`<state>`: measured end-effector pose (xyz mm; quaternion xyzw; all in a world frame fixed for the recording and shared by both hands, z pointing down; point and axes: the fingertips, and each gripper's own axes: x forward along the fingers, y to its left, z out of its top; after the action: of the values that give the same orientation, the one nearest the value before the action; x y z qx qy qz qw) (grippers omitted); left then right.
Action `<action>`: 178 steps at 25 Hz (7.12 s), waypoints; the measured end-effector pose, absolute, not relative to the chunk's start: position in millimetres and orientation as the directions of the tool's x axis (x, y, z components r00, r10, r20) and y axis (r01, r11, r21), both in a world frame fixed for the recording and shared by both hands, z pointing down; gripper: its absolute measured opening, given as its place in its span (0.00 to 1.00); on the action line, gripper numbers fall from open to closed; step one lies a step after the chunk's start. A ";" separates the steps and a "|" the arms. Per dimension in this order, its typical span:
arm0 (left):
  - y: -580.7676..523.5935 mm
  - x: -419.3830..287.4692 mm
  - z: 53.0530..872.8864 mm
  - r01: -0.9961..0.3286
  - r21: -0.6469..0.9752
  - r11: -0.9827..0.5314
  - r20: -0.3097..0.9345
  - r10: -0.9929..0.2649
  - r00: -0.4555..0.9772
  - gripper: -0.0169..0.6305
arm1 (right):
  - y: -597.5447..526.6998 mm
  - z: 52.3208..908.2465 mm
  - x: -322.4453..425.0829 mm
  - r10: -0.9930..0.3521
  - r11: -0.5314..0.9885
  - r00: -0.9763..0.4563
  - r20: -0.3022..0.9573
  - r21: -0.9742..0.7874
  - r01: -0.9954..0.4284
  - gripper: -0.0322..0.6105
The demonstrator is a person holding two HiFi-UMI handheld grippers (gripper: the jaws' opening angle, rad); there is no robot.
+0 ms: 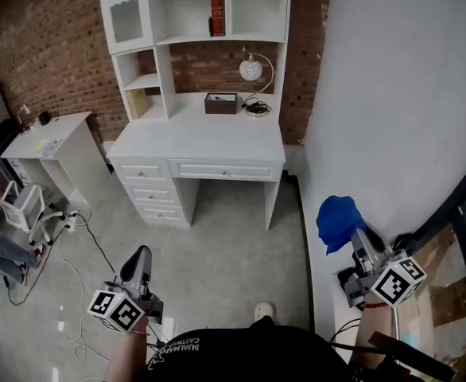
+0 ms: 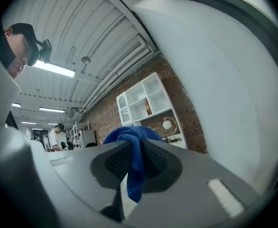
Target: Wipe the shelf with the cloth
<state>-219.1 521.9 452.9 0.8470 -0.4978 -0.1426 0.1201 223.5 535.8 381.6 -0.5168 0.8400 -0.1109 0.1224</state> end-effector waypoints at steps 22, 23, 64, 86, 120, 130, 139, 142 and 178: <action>346.3 -125.1 465.9 -0.761 0.414 -0.499 -0.088 -0.854 0.513 0.02 | 334.9 424.9 242.4 -0.846 0.484 -0.532 0.021 -0.389 -0.784 0.11; 336.5 -115.9 461.4 -0.747 0.418 -0.516 -0.104 -0.844 0.525 0.02 | 323.1 426.9 249.6 -0.846 0.479 -0.532 0.032 -0.392 -0.786 0.11; 12.4 -61.9 459.0 -0.711 0.406 -0.574 -0.086 -0.799 0.596 0.02 | 23.0 428.5 287.1 -0.867 0.421 -0.496 0.046 -0.463 -0.780 0.11; -185.0 -155.6 426.9 -0.642 0.379 -0.666 -0.146 -0.729 0.669 0.02 | -132.5 398.9 201.5 -0.926 0.330 -0.376 -0.007 -0.495 -0.804 0.11; -266.7 -57.6 410.3 -0.593 0.326 -0.736 -0.137 -0.658 0.741 0.02 | -245.5 362.6 268.6 -0.922 0.366 -0.380 -0.077 -0.496 -0.788 0.11; -292.7 -6.2 384.4 -0.622 0.319 -0.715 -0.180 -0.690 0.701 0.02 | -286.9 326.5 289.2 -0.834 0.526 -0.543 -0.103 -0.446 -0.724 0.11; -295.3 44.6 345.4 -0.615 0.212 -0.759 -0.146 -0.647 0.748 0.02 | -308.0 275.5 268.4 -0.702 0.710 -0.690 -0.177 -0.245 -0.660 0.11; -298.3 59.8 319.4 -0.570 0.188 -0.800 -0.173 -0.598 0.783 0.02 | -319.0 263.0 271.5 -0.713 0.700 -0.677 -0.184 -0.116 -0.705 0.11; -256.0 58.9 209.8 0.020 -0.111 -0.994 -0.145 0.036 0.989 0.02 | -512.9 78.7 124.1 -0.941 0.296 -0.338 0.029 0.555 -0.778 0.11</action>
<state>58.9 -256.0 209.8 0.9957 0.0143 -0.0737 -0.0547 124.1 -512.9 78.7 -0.5471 0.7851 0.2291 -0.1781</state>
